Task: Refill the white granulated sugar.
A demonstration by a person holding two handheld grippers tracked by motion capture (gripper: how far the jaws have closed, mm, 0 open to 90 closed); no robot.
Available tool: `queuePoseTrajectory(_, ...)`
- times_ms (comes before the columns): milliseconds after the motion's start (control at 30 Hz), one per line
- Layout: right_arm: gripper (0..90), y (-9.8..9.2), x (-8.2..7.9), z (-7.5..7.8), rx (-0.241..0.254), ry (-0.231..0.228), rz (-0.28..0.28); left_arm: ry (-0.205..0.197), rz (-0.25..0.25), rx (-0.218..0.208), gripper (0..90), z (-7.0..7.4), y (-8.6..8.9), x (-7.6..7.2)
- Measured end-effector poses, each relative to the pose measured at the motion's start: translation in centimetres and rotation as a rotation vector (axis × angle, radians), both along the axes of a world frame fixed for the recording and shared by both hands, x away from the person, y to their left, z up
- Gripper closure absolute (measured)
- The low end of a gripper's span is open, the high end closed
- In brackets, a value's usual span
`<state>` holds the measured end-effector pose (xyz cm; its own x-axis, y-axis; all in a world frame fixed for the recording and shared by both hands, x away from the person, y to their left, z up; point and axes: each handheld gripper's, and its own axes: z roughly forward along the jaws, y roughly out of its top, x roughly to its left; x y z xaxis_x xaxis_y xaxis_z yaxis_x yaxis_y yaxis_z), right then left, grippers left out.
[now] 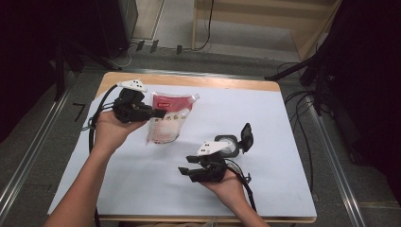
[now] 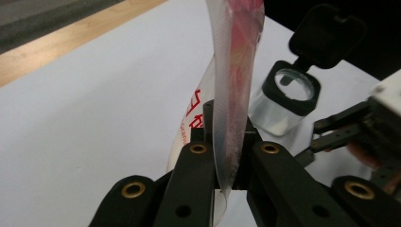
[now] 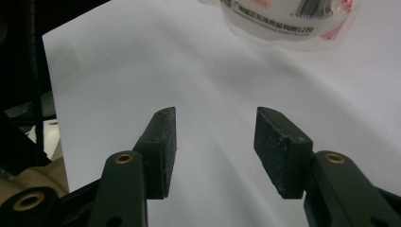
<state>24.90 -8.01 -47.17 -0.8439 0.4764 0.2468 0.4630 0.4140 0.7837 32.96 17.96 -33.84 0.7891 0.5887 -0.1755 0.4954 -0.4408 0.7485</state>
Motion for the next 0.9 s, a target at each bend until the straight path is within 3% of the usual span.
queuePoseTrajectory(167,49.8,0.4,0.1,-0.7,-0.008,-0.047,0.023,-0.003,-0.021,0.007,90.0,1.5,-0.9,-1.2)
queuePoseTrajectory(333,45.9,0.9,0.4,-1.2,0.000,0.001,-0.003,0.023,-0.040,0.029,90.0,2.3,-1.8,-2.2)
queuePoseTrajectory(567,44.8,1.7,0.7,-2.0,-0.015,0.012,0.002,0.049,-0.060,0.019,90.0,2.5,-2.6,-3.0)
queuePoseTrajectory(700,37.4,2.2,0.9,-2.3,-0.023,0.016,-0.009,0.058,-0.067,0.018,89.9,2.5,-2.9,-3.4)
queuePoseTrajectory(800,31.5,2.7,0.9,-2.5,-0.067,-0.001,-0.050,0.081,-0.070,0.016,89.9,2.4,-2.8,-3.5)
queuePoseTrajectory(900,28.7,3.1,0.9,-2.6,-0.070,-0.010,-0.073,0.092,-0.076,0.008,89.9,2.2,-2.8,-3.6)
